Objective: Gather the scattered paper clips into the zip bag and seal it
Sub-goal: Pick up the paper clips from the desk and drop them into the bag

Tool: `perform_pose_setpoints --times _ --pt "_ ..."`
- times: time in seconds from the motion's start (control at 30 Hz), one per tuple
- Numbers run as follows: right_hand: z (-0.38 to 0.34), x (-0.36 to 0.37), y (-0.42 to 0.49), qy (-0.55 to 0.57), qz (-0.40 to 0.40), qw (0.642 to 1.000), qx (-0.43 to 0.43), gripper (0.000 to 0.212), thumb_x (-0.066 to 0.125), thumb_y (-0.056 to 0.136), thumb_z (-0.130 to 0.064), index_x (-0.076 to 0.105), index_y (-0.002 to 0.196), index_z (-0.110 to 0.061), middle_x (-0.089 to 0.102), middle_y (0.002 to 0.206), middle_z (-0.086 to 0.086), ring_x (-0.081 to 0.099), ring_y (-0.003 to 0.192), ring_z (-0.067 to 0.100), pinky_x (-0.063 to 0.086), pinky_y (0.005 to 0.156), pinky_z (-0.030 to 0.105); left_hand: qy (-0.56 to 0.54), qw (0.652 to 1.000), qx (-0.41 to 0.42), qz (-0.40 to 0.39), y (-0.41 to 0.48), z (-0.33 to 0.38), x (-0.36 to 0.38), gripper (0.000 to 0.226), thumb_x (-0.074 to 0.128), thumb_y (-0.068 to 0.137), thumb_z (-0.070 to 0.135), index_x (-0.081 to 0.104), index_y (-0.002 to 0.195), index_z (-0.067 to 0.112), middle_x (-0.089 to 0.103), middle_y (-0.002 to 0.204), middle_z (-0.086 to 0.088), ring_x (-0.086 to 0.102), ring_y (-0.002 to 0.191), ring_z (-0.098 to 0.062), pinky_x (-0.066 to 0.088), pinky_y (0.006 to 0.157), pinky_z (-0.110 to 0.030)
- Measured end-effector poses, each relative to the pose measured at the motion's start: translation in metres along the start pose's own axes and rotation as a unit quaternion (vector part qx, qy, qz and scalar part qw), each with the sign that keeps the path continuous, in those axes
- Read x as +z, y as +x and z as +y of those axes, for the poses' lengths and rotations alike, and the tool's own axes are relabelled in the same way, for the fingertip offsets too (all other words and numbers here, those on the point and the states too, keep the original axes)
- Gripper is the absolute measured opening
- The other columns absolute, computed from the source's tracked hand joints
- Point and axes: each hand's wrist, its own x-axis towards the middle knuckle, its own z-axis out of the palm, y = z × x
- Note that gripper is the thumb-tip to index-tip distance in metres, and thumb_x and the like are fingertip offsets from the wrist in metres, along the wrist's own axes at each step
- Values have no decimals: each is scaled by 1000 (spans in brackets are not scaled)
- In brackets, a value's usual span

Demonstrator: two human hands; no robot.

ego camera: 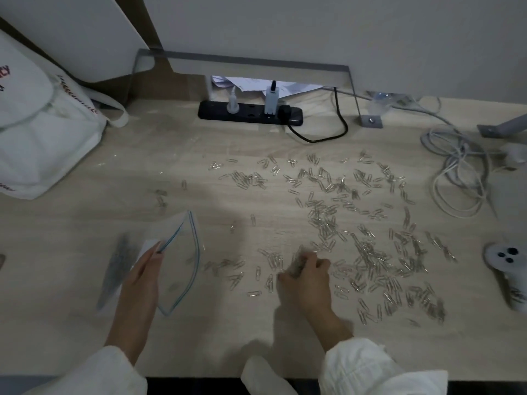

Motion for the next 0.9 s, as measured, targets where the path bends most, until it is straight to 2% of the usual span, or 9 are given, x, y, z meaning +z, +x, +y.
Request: perform_pose_setpoints --times 0.1,0.17,0.27,0.43,0.63,0.7,0.8,0.83,0.9 --pt "-18 17 -1 -31 -31 999 -33 58 71 72 -28 40 118 -11 33 122 12 49 108 35 46 90 39 -35 999 -19 3 -4 8 -3 29 50 94 31 56 122 34 54 122 22 49 115 -7 30 107 -31" --pt "-30 29 -1 -70 -52 994 -61 65 73 72 -32 38 122 -11 32 125 12 46 112 34 43 92 38 -30 999 -23 6 -3 9 -8 35 50 93 33 55 127 28 55 126 18 50 115 -5 31 107 -31" --pt "-44 47 -7 -106 -67 988 -94 68 73 70 -36 36 122 -13 31 125 9 41 112 31 42 90 35 -33 999 -30 16 3 8 -15 35 51 92 34 55 127 29 55 129 15 51 114 -1 32 107 -31" --pt "-52 63 -14 -131 -68 979 -138 53 65 77 -31 39 122 -21 31 124 6 39 111 26 44 83 32 -45 998 -33 21 5 13 -23 33 49 92 34 58 124 29 57 125 17 50 113 1 33 104 -30" --pt "-46 65 -14 -81 -66 978 -181 22 51 84 -13 54 105 -15 41 118 6 47 106 26 42 78 34 -67 996 -45 36 10 14 -33 37 55 88 30 60 123 22 60 122 9 52 114 -8 36 94 -24" --pt "-45 64 -14 -86 -67 974 -199 21 43 82 -17 55 99 -13 43 115 9 49 103 28 43 76 34 -66 996 -44 35 11 13 -35 40 55 85 34 60 123 23 60 125 8 52 115 -9 35 98 -26" --pt "-41 68 -8 -119 -57 967 -218 41 27 72 -31 56 92 -10 52 104 14 55 89 34 47 68 35 -67 996 -39 36 12 14 -37 55 54 72 45 60 123 23 60 124 8 53 115 -9 36 97 -27" --pt "-41 67 -6 -126 -62 966 -215 41 28 71 -31 57 90 -9 54 101 15 58 84 34 49 63 34 -66 996 -38 34 12 14 -38 57 54 71 46 60 123 23 60 124 8 53 115 -8 36 97 -26" --pt "-44 60 -5 -157 -74 957 -231 31 40 76 -24 58 94 -6 57 100 15 62 81 34 50 55 32 -64 997 -36 26 14 14 -38 46 55 80 38 60 123 21 60 125 8 53 116 -8 35 99 -26"
